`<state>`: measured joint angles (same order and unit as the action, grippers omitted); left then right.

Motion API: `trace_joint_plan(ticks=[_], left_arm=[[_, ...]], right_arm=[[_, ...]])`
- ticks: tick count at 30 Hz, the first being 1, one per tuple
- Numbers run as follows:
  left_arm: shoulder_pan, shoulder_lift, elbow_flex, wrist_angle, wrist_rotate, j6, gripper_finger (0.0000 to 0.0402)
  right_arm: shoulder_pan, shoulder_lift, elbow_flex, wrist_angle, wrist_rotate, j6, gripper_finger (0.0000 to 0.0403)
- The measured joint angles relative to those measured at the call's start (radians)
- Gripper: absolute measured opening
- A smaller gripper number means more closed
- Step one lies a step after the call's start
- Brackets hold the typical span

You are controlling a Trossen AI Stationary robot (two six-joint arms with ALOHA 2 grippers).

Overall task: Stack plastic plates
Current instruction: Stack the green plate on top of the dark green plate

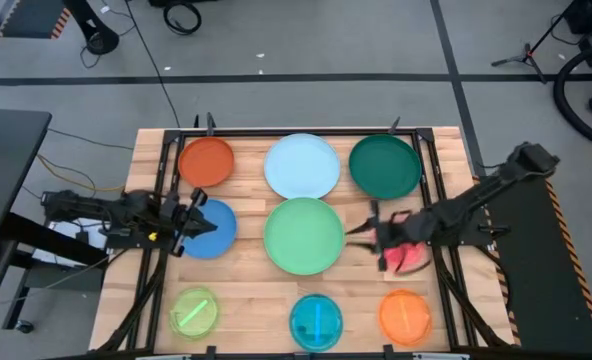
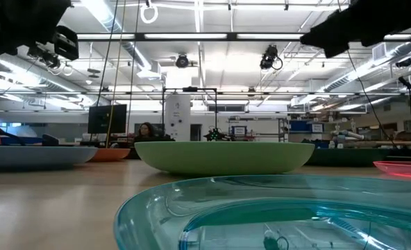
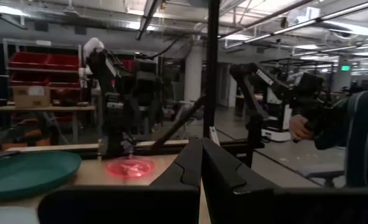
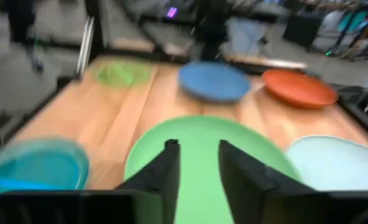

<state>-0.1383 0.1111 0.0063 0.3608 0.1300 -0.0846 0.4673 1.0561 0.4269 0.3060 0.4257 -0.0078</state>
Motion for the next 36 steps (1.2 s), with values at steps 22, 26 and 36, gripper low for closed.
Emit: trace_joint_plan(ticks=[22,26,36], left_arm=[[-0.176,0.515,0.000,0.395,-0.065,-0.088,0.0011],[-0.189,0.549,0.000,0.406,-0.065,-0.088,0.0011],[-0.213,0.584,0.000,0.476,-0.065,-0.270,0.0011]], right_arm=[[-0.032,0.723,0.550,-0.557,-0.160,-0.037,0.0224],[-0.050,0.724,0.550,-0.577,-0.157,-0.040,0.0201],[-0.075,0.724,0.550,-0.659,-0.239,-0.083,0.0144]])
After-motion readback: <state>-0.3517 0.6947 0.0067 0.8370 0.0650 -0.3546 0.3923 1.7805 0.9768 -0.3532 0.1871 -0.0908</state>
